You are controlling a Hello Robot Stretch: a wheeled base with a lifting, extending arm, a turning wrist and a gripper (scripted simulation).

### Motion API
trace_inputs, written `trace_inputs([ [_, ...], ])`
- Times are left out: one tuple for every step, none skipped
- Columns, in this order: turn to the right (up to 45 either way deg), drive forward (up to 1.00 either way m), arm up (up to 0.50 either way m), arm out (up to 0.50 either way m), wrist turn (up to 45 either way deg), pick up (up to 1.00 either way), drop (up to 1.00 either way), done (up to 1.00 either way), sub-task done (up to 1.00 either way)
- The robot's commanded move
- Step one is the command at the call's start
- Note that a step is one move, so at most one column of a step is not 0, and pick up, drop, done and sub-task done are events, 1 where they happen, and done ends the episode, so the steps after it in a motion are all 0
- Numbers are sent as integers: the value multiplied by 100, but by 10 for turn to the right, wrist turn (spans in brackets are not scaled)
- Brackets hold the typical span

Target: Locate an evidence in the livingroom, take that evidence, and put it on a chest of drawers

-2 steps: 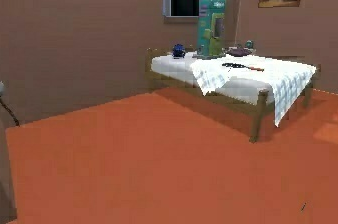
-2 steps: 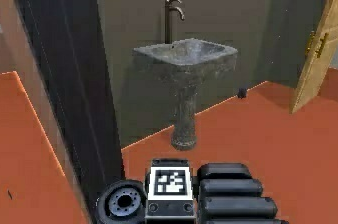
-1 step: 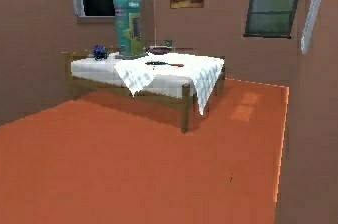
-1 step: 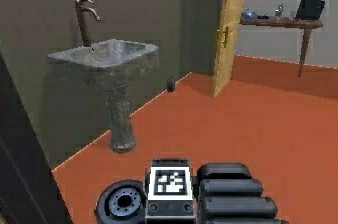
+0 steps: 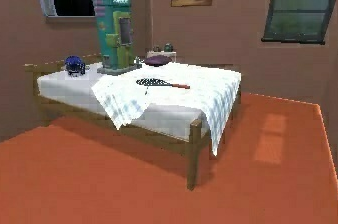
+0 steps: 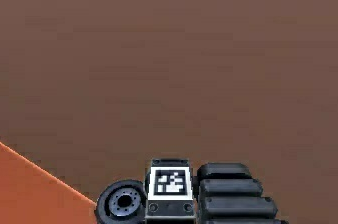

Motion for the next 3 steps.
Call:
trace_inputs([
  [60, 0, 0, 0, 0, 0, 0, 0, 0],
  [0, 50, 0, 0, 0, 0, 0, 0, 0],
  [270, 0, 0, 0, 0, 0, 0, 0, 0],
])
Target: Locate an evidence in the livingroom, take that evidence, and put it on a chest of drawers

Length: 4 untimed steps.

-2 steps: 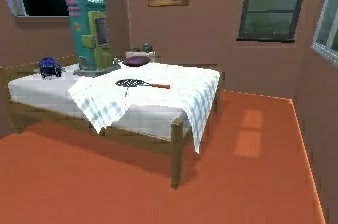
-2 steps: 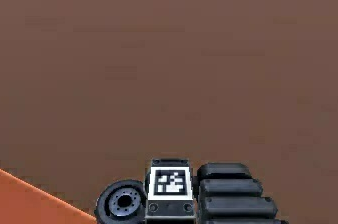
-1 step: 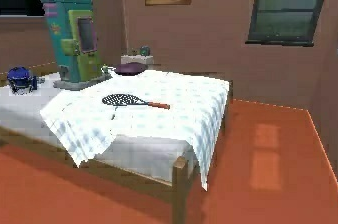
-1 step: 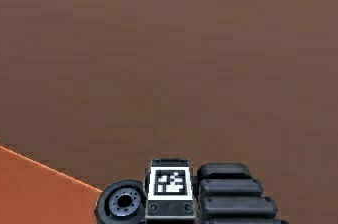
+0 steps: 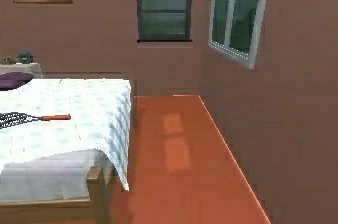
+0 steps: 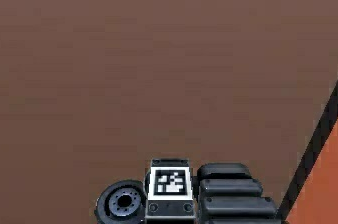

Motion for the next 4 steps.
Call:
trace_inputs([
  [0, 100, 0, 0, 0, 0, 0, 0, 0],
  [0, 100, 0, 0, 0, 0, 0, 0, 0],
  [-60, 0, 0, 0, 0, 0, 0, 0, 0],
  [0, 50, 0, 0, 0, 0, 0, 0, 0],
])
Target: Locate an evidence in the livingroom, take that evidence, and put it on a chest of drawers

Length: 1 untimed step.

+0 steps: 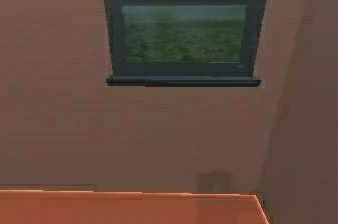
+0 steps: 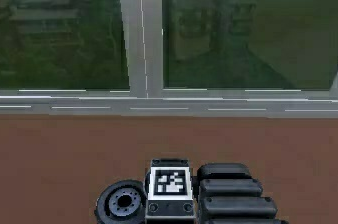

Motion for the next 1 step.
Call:
trace_inputs([
  [-180, 0, 0, 0, 0, 0, 0, 0, 0],
])
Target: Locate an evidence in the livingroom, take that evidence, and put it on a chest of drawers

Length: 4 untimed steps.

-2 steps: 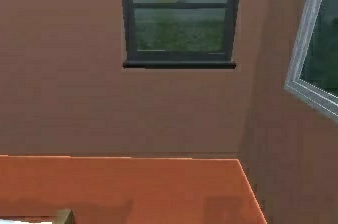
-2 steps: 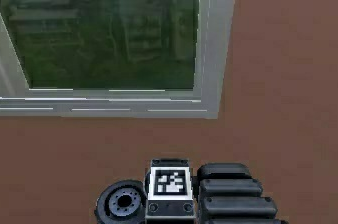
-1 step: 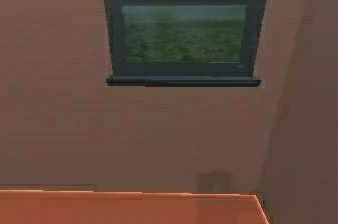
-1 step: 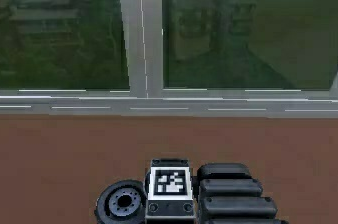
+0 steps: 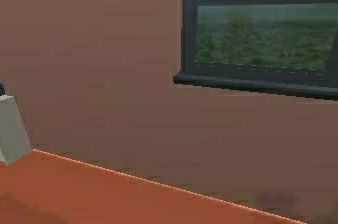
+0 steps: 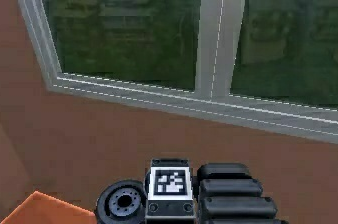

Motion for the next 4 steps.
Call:
trace_inputs([
  [0, 30, 0, 0, 0, 0, 0, 0, 0],
  [-360, 0, 0, 0, 0, 0, 0, 0, 0],
  [-30, 0, 0, 0, 0, 0, 0, 0, 0],
  [0, 60, 0, 0, 0, 0, 0, 0, 0],
])
